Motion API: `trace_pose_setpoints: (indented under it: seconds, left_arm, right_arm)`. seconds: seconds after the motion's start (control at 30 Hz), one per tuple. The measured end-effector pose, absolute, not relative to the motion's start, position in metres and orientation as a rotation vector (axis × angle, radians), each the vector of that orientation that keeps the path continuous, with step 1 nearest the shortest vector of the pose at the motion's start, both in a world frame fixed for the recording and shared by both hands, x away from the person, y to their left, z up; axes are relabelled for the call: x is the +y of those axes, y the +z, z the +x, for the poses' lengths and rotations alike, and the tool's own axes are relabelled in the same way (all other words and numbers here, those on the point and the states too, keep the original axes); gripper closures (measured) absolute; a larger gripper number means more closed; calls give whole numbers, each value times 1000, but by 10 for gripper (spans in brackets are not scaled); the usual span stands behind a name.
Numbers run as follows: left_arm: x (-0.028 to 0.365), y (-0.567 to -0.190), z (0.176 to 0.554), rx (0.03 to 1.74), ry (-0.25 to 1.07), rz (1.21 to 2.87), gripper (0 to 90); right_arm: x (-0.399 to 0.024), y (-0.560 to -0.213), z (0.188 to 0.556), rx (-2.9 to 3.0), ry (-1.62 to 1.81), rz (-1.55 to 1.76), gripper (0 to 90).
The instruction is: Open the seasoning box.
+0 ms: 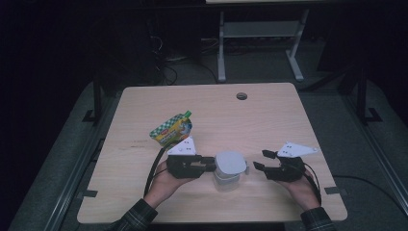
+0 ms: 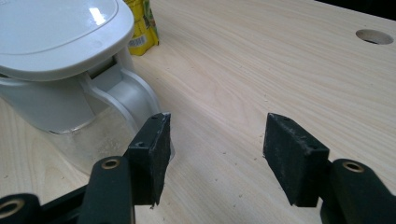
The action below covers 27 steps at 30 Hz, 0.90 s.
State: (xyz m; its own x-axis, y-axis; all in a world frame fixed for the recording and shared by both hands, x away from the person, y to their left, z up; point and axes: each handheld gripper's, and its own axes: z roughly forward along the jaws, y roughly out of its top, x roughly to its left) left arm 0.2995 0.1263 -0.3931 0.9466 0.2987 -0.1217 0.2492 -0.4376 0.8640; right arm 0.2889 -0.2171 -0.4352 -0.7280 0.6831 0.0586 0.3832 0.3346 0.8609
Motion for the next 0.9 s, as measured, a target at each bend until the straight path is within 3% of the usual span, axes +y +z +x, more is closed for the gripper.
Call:
trace_pose_setpoints:
  seconds: [0.2,0.9]
  left_arm:
    - [126,-393,299,370,20,2045,895]
    - [111,-380,303,318,-2,2041,900]
  right_arm:
    - [-217,-435,289,2291,1346,951,410]
    - [-217,-437,288,2304,1344,953,410]
